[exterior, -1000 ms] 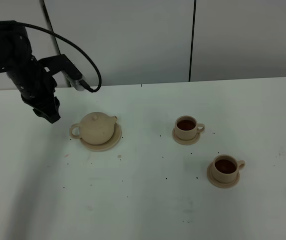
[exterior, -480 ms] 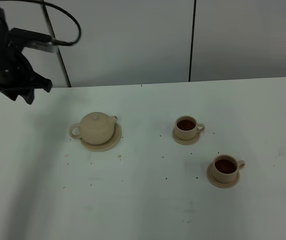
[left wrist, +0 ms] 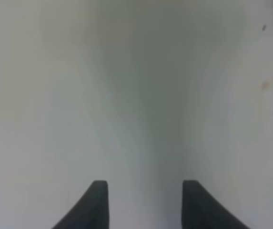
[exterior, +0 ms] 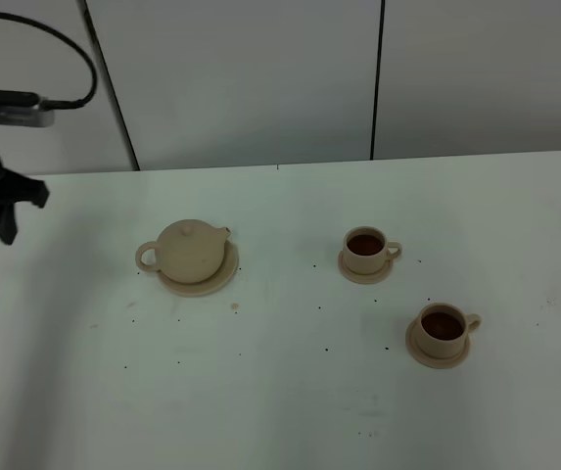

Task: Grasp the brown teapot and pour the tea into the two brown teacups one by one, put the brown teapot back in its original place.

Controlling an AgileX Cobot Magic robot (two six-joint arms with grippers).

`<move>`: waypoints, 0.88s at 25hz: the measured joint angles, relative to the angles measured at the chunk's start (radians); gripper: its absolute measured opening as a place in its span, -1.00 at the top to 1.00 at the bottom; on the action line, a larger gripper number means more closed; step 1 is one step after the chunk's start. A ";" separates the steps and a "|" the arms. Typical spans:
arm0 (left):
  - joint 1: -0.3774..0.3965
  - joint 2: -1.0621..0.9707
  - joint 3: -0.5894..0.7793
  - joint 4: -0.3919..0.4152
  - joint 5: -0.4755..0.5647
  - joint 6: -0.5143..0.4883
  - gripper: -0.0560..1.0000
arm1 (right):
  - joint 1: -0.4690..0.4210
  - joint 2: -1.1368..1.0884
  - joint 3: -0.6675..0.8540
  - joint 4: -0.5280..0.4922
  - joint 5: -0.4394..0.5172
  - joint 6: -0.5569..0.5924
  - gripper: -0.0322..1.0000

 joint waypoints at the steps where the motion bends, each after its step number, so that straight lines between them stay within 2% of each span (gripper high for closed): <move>1: 0.008 -0.031 0.033 -0.003 0.000 -0.004 0.09 | 0.000 0.000 0.000 0.000 0.000 0.000 0.20; 7: 0.049 -0.233 0.251 -0.052 -0.001 -0.031 0.09 | 0.000 0.000 0.000 0.000 0.000 0.000 0.20; 15: 0.065 -0.559 0.591 -0.049 -0.006 -0.088 0.09 | 0.000 0.000 0.000 0.000 0.000 0.000 0.20; 22: 0.065 -0.830 0.892 -0.049 -0.102 -0.108 0.09 | 0.000 0.000 0.000 0.000 0.000 0.000 0.20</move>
